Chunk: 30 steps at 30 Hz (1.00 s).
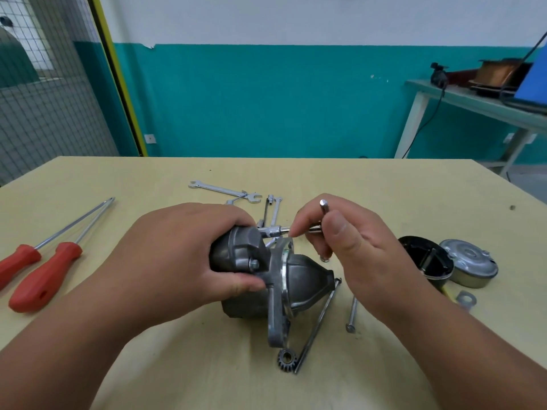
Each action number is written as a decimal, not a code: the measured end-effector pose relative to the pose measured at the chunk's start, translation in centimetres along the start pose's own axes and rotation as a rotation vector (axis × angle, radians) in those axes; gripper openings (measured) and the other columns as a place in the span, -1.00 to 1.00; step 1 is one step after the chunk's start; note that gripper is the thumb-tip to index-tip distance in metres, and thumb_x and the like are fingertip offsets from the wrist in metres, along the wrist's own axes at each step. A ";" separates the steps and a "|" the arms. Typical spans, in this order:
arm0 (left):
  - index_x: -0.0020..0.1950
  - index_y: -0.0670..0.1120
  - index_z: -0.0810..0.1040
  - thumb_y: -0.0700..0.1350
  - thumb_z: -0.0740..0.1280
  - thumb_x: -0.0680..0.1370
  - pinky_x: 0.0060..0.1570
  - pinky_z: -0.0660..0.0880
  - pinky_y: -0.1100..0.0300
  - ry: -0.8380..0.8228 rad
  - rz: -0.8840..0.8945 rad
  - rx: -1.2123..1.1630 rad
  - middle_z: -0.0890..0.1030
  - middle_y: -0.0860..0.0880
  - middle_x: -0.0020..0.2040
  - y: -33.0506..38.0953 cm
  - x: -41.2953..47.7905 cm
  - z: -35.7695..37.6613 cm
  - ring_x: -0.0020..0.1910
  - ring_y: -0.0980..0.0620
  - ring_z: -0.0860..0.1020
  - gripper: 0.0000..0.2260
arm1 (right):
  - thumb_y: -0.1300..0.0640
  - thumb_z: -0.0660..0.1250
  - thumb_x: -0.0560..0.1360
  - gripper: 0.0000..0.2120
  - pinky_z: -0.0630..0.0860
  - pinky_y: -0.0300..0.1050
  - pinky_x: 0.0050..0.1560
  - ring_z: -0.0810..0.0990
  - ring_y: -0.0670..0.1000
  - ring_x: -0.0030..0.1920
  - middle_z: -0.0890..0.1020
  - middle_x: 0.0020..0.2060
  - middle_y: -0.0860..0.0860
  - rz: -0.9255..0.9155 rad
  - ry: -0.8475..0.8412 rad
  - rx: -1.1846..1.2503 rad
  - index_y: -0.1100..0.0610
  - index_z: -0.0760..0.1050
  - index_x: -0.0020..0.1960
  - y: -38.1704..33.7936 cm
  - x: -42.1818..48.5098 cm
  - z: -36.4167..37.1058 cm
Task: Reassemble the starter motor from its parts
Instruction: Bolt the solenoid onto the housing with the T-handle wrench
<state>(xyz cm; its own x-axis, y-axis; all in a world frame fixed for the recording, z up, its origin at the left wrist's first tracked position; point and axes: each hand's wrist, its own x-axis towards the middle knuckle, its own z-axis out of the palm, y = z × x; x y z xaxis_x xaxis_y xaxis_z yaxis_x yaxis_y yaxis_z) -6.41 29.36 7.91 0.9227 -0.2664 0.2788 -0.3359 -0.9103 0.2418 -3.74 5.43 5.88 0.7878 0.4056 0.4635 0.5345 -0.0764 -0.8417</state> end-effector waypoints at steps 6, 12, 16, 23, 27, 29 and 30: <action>0.13 0.32 0.54 0.58 0.19 0.24 -0.09 0.54 0.10 -0.005 -0.002 0.014 0.59 0.36 -0.09 0.2 0.0 -0.1 -0.02 0.27 0.52 -0.41 | -0.48 0.09 0.56 -0.39 0.34 -0.06 -0.28 0.36 -0.04 -0.36 0.39 -0.42 -0.01 0.035 0.051 0.014 0.02 0.60 -0.09 -0.1 0.1 0.4; 0.16 0.35 0.50 0.61 0.13 0.20 -0.11 0.49 0.20 -0.001 -0.014 0.036 0.55 0.38 -0.10 0.4 0.2 0.1 -0.01 0.36 0.47 -0.35 | -0.38 0.07 0.57 -0.46 0.20 0.28 -0.42 0.21 0.29 -0.40 0.26 -0.45 0.23 0.154 0.075 0.056 -0.01 0.62 -0.09 -0.1 0.5 0.4; 0.17 0.33 0.48 0.61 0.13 0.19 -0.08 0.52 0.13 0.003 -0.038 0.020 0.56 0.35 -0.10 0.5 0.2 0.3 -0.01 0.36 0.47 -0.33 | -0.45 0.07 0.53 -0.43 0.17 0.23 -0.42 0.18 0.22 -0.41 0.28 -0.46 0.12 0.192 0.090 0.050 -0.02 0.62 -0.10 -0.1 0.6 0.4; 0.10 0.39 0.42 0.62 0.11 0.19 -0.12 0.52 0.13 0.020 -0.055 0.000 0.59 0.30 -0.11 1.2 0.1 0.9 -0.08 0.28 0.49 -0.41 | -0.47 0.06 0.55 -0.38 0.19 -0.01 -0.37 0.23 0.01 -0.43 0.28 -0.44 0.08 0.252 0.167 0.019 0.01 0.63 -0.10 -0.1 1.1 0.2; 0.11 0.42 0.39 0.63 0.10 0.19 -0.12 0.50 0.18 0.010 -0.061 0.016 0.57 0.32 -0.10 1.3 0.2 1.1 -0.07 0.31 0.48 -0.42 | -0.47 0.07 0.55 -0.37 0.20 0.05 -0.31 0.24 0.05 -0.41 0.29 -0.44 0.07 0.280 0.188 0.020 0.03 0.63 -0.09 -0.1 1.1 0.2; 0.11 0.42 0.39 0.63 0.12 0.19 -0.13 0.49 0.21 0.017 -0.058 0.006 0.57 0.33 -0.11 1.2 0.2 1.1 -0.08 0.33 0.48 -0.42 | -0.45 0.07 0.56 -0.38 0.20 0.02 -0.34 0.24 0.03 -0.42 0.29 -0.44 0.06 0.265 0.186 0.034 0.03 0.63 -0.10 0.0 1.0 0.2; 0.11 0.43 0.39 0.63 0.13 0.19 -0.14 0.50 0.22 0.019 -0.056 -0.001 0.57 0.34 -0.12 1.1 0.2 1.1 -0.08 0.34 0.48 -0.42 | -0.44 0.08 0.56 -0.40 0.20 0.00 -0.36 0.24 0.01 -0.43 0.29 -0.45 0.06 0.249 0.183 0.041 0.02 0.63 -0.11 -0.1 0.9 0.2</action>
<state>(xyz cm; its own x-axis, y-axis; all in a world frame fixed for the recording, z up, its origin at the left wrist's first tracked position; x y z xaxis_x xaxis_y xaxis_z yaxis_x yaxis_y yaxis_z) -6.39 27.92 7.21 0.9363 -0.2087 0.2826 -0.2839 -0.9233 0.2588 -3.11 5.94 6.30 0.9371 0.2081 0.2802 0.3078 -0.1145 -0.9445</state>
